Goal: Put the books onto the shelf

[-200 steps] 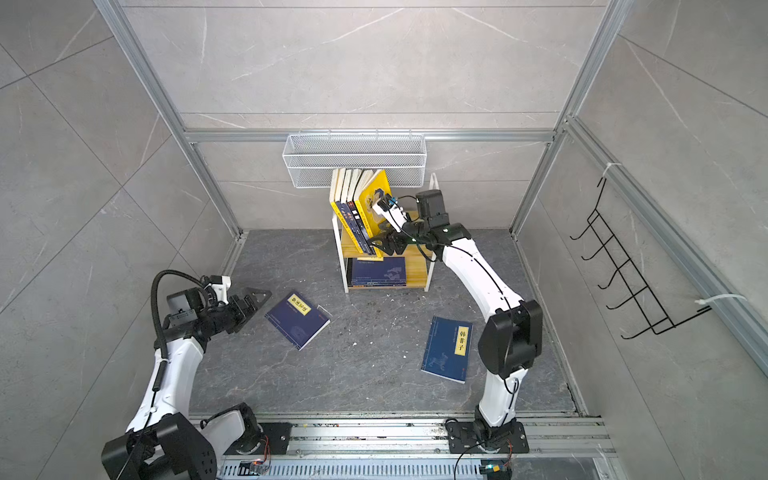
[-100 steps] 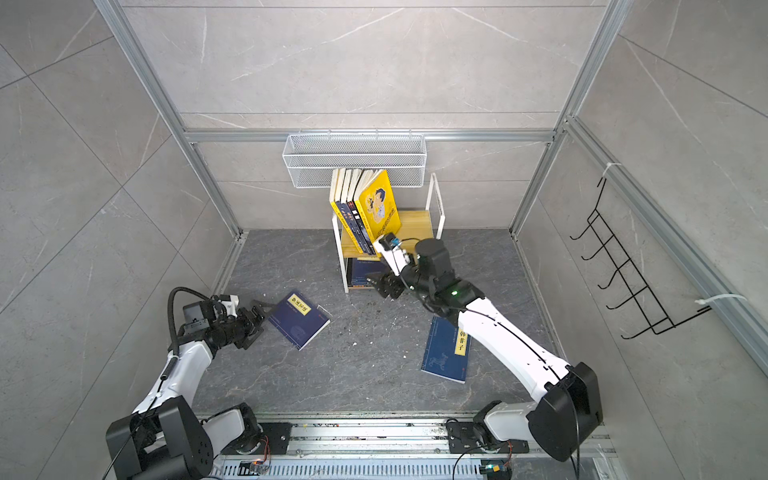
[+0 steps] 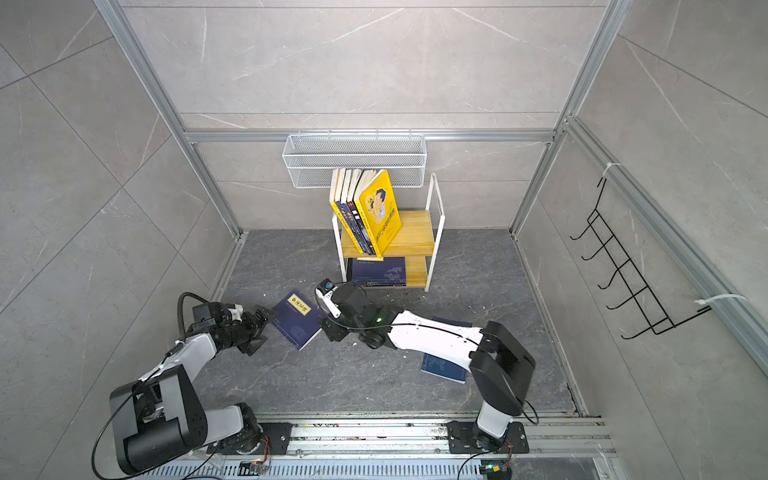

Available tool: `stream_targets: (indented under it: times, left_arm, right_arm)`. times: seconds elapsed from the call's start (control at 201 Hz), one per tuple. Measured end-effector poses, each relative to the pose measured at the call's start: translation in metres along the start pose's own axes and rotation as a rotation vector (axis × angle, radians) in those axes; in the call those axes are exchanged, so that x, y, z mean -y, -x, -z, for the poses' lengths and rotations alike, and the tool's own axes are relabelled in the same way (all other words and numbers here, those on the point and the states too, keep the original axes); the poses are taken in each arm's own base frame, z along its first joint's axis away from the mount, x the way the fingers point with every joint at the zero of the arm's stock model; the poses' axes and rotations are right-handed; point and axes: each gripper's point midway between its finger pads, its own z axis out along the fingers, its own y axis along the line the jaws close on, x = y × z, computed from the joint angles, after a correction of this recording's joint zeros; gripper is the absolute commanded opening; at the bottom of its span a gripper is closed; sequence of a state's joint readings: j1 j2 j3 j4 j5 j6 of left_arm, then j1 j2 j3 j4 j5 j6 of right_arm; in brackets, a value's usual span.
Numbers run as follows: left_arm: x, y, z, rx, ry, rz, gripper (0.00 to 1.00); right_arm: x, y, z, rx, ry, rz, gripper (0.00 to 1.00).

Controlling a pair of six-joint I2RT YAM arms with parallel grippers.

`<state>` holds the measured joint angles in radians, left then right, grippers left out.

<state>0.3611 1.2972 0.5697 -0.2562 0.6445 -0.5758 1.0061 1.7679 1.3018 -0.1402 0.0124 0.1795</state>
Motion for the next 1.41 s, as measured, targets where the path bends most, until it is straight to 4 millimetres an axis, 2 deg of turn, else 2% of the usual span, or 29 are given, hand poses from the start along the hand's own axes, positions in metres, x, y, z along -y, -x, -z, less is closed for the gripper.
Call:
stream_targets:
  times: [0.129, 0.244, 0.373, 0.483, 0.762, 0.876, 1.071, 1.24, 1.409]
  left_arm:
    - [-0.009, -0.005, -0.008, -0.035, 0.021, 0.033, 0.94]
    - [-0.014, -0.007, -0.013, -0.056, 0.036, 0.052, 0.87]
    - [-0.017, -0.008, -0.015, -0.066, 0.049, 0.068, 0.82]
    - [-0.013, -0.005, -0.015, -0.064, 0.047, 0.061, 0.81]
    - [-0.015, -0.003, -0.020, -0.086, 0.066, 0.076, 0.74]
    - [-0.017, 0.000, -0.023, -0.113, 0.087, 0.099, 0.70]
    - [-0.015, 0.004, -0.029, -0.152, 0.104, 0.098, 0.70]
    - [-0.015, -0.003, -0.030, -0.195, 0.116, 0.084, 0.70]
    - [-0.014, -0.004, -0.035, -0.210, 0.099, 0.099, 0.58]
  right_arm:
    - [-0.006, 0.011, -0.034, -0.057, -0.003, -0.044, 0.68]
    - [-0.013, 0.027, -0.061, -0.088, 0.024, -0.068, 0.68]
    - [-0.015, 0.031, -0.089, -0.142, 0.045, -0.099, 0.68]
    - [-0.008, 0.026, -0.112, -0.194, 0.051, -0.146, 0.67]
    - [0.035, -0.006, -0.161, -0.322, 0.022, -0.269, 0.63]
    - [0.044, -0.023, -0.167, -0.377, 0.027, -0.305, 0.61]
    - [0.037, -0.026, -0.164, -0.400, 0.061, -0.324, 0.58]
    - [0.031, -0.028, -0.166, -0.401, 0.091, -0.333, 0.55]
    - [0.027, -0.032, -0.163, -0.387, 0.122, -0.347, 0.50]
